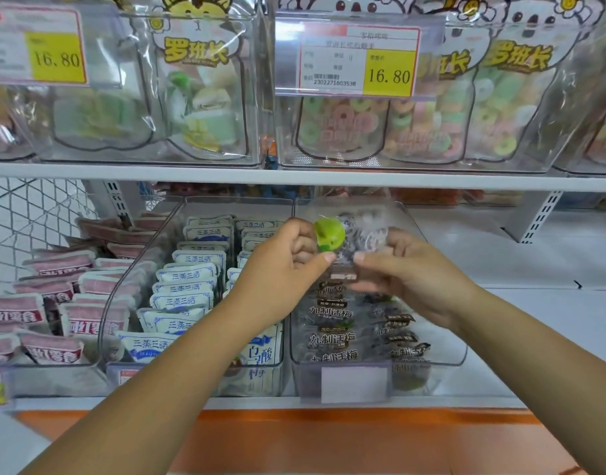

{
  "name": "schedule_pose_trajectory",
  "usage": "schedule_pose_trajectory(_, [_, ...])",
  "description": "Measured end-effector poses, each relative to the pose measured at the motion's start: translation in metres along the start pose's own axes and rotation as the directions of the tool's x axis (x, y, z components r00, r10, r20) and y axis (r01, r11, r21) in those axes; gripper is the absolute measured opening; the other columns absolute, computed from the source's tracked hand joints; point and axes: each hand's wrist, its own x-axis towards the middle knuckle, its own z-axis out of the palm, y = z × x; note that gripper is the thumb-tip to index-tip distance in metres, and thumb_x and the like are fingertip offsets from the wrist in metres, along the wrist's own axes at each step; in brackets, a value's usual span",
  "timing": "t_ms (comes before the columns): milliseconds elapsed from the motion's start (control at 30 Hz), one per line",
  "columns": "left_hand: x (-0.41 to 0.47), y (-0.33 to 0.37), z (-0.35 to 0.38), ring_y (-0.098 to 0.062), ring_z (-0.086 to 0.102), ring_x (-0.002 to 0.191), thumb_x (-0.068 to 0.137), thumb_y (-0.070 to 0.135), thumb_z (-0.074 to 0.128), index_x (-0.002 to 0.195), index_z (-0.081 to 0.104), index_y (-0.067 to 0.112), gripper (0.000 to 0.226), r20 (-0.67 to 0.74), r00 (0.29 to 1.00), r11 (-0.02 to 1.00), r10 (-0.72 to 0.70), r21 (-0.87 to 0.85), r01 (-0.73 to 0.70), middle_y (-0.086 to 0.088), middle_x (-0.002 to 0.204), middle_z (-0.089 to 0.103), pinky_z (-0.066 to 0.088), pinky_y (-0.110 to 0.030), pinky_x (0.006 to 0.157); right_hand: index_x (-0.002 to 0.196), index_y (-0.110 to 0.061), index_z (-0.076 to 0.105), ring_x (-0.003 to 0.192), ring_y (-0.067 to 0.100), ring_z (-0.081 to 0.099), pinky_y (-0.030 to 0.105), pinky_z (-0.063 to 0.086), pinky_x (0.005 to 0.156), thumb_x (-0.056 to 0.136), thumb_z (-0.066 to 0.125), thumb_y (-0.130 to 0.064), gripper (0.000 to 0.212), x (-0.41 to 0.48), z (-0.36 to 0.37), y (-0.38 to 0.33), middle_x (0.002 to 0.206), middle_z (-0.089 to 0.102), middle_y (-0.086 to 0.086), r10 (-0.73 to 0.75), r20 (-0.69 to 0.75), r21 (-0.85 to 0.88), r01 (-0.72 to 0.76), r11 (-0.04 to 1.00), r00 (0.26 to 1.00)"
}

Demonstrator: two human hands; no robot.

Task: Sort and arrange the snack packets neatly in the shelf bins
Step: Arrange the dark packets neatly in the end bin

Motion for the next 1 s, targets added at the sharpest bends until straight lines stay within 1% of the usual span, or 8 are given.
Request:
schedule_pose_trajectory(100, [-0.005, 0.002, -0.006, 0.007, 0.056, 0.097, 0.090, 0.030, 0.066, 0.130, 0.048, 0.028, 0.044, 0.067, 0.996, 0.963, 0.057, 0.260, -0.073, 0.017, 0.116, 0.058, 0.044, -0.009, 0.088, 0.102, -0.015, 0.062, 0.068, 0.012, 0.067, 0.018, 0.057, 0.062, 0.082, 0.070, -0.005, 0.024, -0.002, -0.016, -0.023, 0.083, 0.068, 0.004, -0.176, -0.179, -0.324, 0.111, 0.939, 0.968])
schedule_pose_trajectory(233, [-0.011, -0.004, -0.016, -0.003, 0.039, 0.129, 0.093, 0.037, 0.059, 0.145, 0.034, 0.029, 0.058, 0.064, 0.990, 0.870, 0.124, 0.472, -0.140, 0.012, 0.142, 0.044, 0.031, -0.024, 0.109, 0.090, -0.038, 0.064, 0.069, 0.000, 0.056, 0.004, 0.041, 0.060, 0.079, 0.077, -0.014, 0.030, -0.006, -0.027, -0.041, 0.083, 0.063, -0.011, -0.311, -0.016, -0.767, 0.188, 0.613, 0.950])
schedule_pose_trajectory(367, [-0.014, -0.017, -0.029, -0.005, 0.033, 0.132, 0.093, 0.045, 0.052, 0.143, 0.041, 0.030, 0.053, 0.101, 0.986, 0.822, 0.133, 0.544, -0.167, 0.011, 0.144, 0.041, 0.024, -0.020, 0.108, 0.099, -0.040, 0.067, 0.085, 0.007, 0.058, 0.025, 0.047, 0.075, 0.082, 0.072, -0.026, 0.023, 0.003, -0.007, -0.028, 0.095, 0.060, -0.009, -0.219, 0.260, -0.948, 0.292, 0.128, 0.940])
schedule_pose_trajectory(500, [-0.017, -0.029, -0.035, -0.002, 0.031, 0.134, 0.095, 0.055, 0.042, 0.142, 0.044, 0.030, 0.053, 0.174, 0.979, 0.800, 0.105, 0.570, -0.187, 0.014, 0.146, 0.041, 0.026, -0.028, 0.114, 0.110, -0.028, 0.066, 0.100, 0.020, 0.057, 0.031, 0.048, 0.084, 0.088, 0.061, -0.018, 0.025, 0.033, 0.016, 0.006, 0.107, 0.055, -0.002, -0.128, 0.374, -0.921, 0.352, -0.167, 0.918])
schedule_pose_trajectory(567, [-0.018, -0.032, -0.037, -0.001, 0.027, 0.137, 0.092, 0.062, 0.036, 0.144, 0.042, 0.033, 0.060, 0.203, 0.975, 0.791, 0.092, 0.580, -0.195, 0.017, 0.149, 0.036, 0.022, -0.023, 0.113, 0.113, -0.028, 0.063, 0.102, 0.019, 0.057, 0.031, 0.047, 0.085, 0.085, 0.063, -0.016, 0.031, 0.047, 0.020, 0.015, 0.107, 0.061, -0.003, -0.088, 0.374, -0.919, 0.356, -0.168, 0.923])
schedule_pose_trajectory(700, [-0.018, -0.034, -0.040, 0.003, 0.021, 0.138, 0.083, 0.073, 0.025, 0.146, 0.034, 0.039, 0.072, 0.239, 0.968, 0.790, 0.078, 0.577, -0.206, 0.024, 0.151, 0.027, 0.016, -0.017, 0.109, 0.107, -0.026, 0.065, 0.089, 0.007, 0.058, 0.025, 0.046, 0.081, 0.080, 0.076, -0.022, 0.030, 0.048, 0.006, 0.001, 0.096, 0.065, -0.012, -0.026, 0.252, -0.945, 0.252, 0.210, 0.967])
schedule_pose_trajectory(867, [-0.015, -0.036, -0.038, 0.004, 0.024, 0.135, 0.087, 0.065, 0.038, 0.144, 0.038, 0.039, 0.062, 0.223, 0.970, 0.805, 0.093, 0.556, -0.205, 0.026, 0.149, 0.030, 0.020, -0.017, 0.109, 0.102, -0.028, 0.072, 0.087, 0.005, 0.061, 0.022, 0.043, 0.083, 0.088, 0.066, -0.025, 0.015, 0.050, 0.025, 0.018, 0.096, 0.071, -0.011, -0.109, 0.413, -0.909, 0.417, 0.022, 0.904])
schedule_pose_trajectory(1000, [-0.012, -0.036, -0.037, 0.006, 0.027, 0.132, 0.083, 0.064, 0.041, 0.141, 0.042, 0.039, 0.063, 0.209, 0.974, 0.814, 0.092, 0.547, -0.194, 0.027, 0.145, 0.033, 0.022, -0.014, 0.104, 0.106, -0.021, 0.069, 0.093, 0.016, 0.064, 0.032, 0.050, 0.087, 0.090, 0.063, -0.028, 0.017, 0.065, 0.046, 0.029, 0.098, 0.070, -0.002, 0.024, 0.429, -0.896, 0.429, -0.115, 0.903])
